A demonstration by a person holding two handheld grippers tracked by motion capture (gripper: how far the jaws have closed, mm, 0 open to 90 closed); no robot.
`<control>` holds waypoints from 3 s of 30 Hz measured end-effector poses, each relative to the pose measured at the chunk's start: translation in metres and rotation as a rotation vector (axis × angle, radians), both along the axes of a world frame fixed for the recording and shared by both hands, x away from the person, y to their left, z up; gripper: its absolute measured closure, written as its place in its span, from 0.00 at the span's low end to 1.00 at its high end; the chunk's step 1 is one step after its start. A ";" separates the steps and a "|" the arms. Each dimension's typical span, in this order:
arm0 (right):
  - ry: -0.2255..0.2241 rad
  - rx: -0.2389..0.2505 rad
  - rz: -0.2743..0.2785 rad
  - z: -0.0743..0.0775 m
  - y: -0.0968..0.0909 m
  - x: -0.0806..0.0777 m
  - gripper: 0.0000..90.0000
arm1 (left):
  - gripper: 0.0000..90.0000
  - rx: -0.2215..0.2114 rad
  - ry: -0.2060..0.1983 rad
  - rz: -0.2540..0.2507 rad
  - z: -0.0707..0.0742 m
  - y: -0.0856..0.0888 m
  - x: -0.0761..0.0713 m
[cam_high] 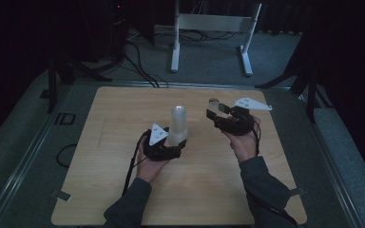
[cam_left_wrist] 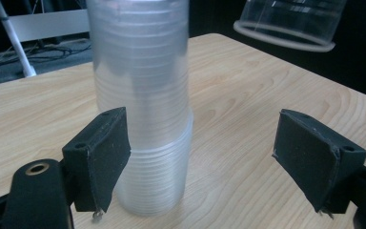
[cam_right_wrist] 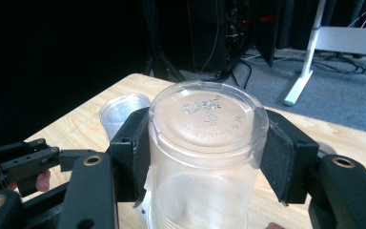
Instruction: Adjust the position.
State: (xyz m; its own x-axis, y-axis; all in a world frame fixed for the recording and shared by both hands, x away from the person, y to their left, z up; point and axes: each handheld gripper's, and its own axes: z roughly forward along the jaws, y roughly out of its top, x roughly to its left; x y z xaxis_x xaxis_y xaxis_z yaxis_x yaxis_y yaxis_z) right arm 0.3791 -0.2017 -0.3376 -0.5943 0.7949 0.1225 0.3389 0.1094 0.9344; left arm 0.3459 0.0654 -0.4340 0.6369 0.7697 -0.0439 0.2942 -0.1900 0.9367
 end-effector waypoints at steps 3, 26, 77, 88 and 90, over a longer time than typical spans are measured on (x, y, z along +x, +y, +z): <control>0.008 0.004 -0.001 -0.005 0.000 0.000 0.45 | 0.22 0.009 -0.006 -0.012 0.002 -0.002 -0.001; 0.093 0.111 0.021 -0.033 -0.005 -0.009 0.45 | 0.25 0.029 -0.025 -0.075 0.006 -0.019 -0.010; 0.217 0.260 0.004 -0.069 -0.007 -0.022 0.45 | 0.35 0.032 0.032 -0.161 0.009 -0.029 -0.007; 0.222 0.277 -0.004 -0.072 -0.010 -0.022 0.45 | 0.28 0.058 0.018 -0.149 0.008 -0.037 -0.008; 0.224 0.282 -0.003 -0.072 -0.009 -0.022 0.45 | 0.27 0.065 0.016 -0.151 0.008 -0.039 -0.009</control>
State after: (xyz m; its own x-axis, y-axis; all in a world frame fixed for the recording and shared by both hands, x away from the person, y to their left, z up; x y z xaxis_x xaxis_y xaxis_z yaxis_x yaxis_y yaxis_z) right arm 0.3567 -0.2109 -0.4099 -0.5258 0.7125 0.4646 0.5389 -0.1435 0.8300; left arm 0.3374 0.0267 -0.4263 0.7455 0.6665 -0.0080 0.2725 -0.2937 0.9162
